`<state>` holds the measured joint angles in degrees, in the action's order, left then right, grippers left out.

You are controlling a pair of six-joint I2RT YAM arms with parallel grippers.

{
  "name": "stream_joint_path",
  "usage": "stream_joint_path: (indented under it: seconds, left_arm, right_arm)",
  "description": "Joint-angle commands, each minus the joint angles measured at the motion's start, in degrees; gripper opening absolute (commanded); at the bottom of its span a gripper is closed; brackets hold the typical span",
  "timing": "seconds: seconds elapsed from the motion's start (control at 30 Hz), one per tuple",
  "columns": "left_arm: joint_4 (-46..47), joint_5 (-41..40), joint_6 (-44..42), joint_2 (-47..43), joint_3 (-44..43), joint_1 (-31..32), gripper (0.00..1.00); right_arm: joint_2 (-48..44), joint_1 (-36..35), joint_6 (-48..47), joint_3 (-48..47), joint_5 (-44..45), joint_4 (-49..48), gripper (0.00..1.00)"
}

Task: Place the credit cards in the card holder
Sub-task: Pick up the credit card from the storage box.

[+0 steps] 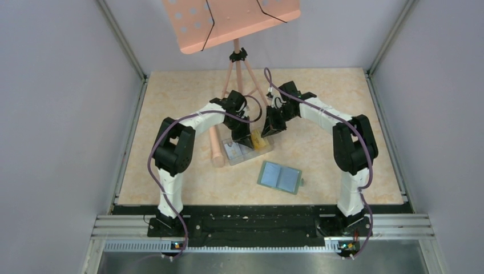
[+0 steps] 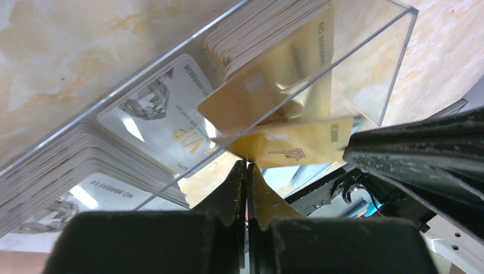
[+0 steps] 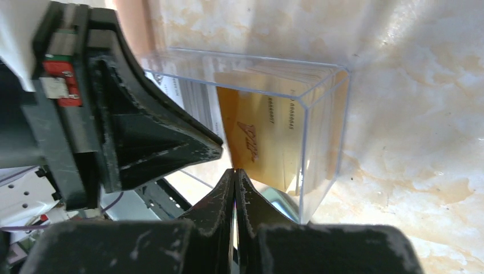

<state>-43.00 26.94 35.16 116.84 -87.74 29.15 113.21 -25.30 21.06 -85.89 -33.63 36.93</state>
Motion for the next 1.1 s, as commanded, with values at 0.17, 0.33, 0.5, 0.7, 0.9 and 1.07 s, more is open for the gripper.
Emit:
stream_joint_path:
  seconds: [0.17, 0.33, 0.5, 0.7, 0.9, 1.07]
  left_arm:
    - [3.32, 1.48, -0.27, -0.1, -0.36, 0.97, 0.0]
    - [3.21, 1.72, -0.53, 0.13, -0.5, 1.0, 0.0]
    - [2.96, 1.05, -0.89, -0.57, -0.43, 1.0, 0.0]
    - [4.92, -1.29, -1.0, -4.69, -0.13, 0.88, 0.19]
    - [10.58, 0.43, 2.21, -7.79, 3.17, -0.47, 0.27]
    - [16.8, 4.32, 5.64, -7.2, 6.69, -1.82, 0.3]
  right_arm:
    - [-3.75, -0.54, -0.29, -0.87, -3.15, -1.75, 0.0]
    - [-2.84, -0.49, -0.74, -0.33, -1.71, -0.87, 0.01]
    - [-2.29, -0.55, -2.15, -1.41, 3.13, 1.49, 0.26]
    - [-1.15, -1.61, -3.6, -3.03, 4.88, 2.96, 0.31]
    - [0.41, -2.52, -4.5, -4.97, 6.27, 4.29, 0.24]
    - [0.94, -2.57, -4.99, -6.03, 8.25, 5.62, 0.21]
